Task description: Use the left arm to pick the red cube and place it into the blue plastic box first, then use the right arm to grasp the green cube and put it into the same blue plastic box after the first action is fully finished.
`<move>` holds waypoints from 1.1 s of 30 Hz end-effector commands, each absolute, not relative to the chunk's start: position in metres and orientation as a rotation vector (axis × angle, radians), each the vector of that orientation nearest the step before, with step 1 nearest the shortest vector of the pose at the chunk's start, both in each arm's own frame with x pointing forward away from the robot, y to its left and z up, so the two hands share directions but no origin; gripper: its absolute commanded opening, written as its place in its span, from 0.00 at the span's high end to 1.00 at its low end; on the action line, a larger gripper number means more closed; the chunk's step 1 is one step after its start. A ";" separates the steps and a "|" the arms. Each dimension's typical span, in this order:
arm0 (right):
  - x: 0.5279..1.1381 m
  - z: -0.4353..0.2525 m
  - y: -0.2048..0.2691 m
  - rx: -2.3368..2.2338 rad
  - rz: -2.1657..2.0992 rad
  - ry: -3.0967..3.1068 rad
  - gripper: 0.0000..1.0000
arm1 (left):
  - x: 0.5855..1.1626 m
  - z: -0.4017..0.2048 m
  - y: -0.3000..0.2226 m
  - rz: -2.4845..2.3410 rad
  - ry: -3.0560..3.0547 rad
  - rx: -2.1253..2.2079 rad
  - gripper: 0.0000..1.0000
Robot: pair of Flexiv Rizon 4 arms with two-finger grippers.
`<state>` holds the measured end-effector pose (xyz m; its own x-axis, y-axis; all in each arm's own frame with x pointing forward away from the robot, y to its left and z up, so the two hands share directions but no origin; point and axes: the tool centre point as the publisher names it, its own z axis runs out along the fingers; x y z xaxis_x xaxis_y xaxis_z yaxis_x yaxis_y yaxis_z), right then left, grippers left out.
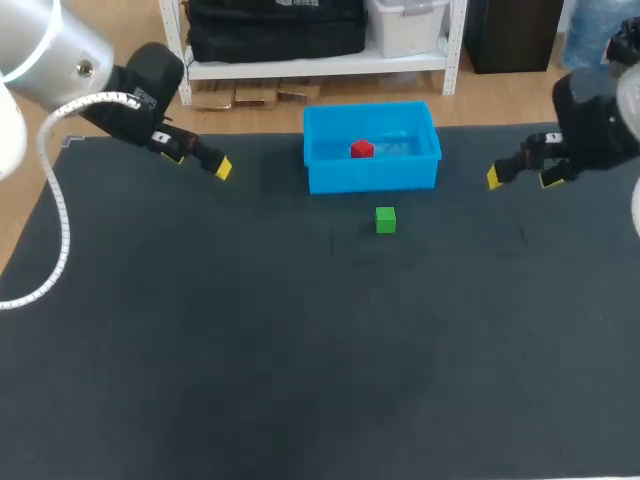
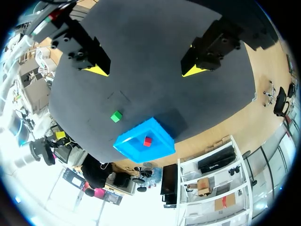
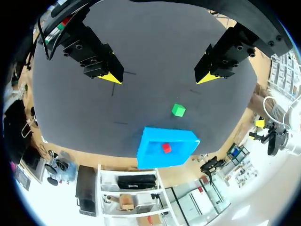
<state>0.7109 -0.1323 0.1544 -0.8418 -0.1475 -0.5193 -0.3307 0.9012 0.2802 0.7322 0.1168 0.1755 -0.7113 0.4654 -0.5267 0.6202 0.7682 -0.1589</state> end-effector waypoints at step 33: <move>0.718 0.142 -0.057 -0.317 0.245 2.859 0.00 | 0.732 0.175 0.117 -0.453 2.494 0.817 0.00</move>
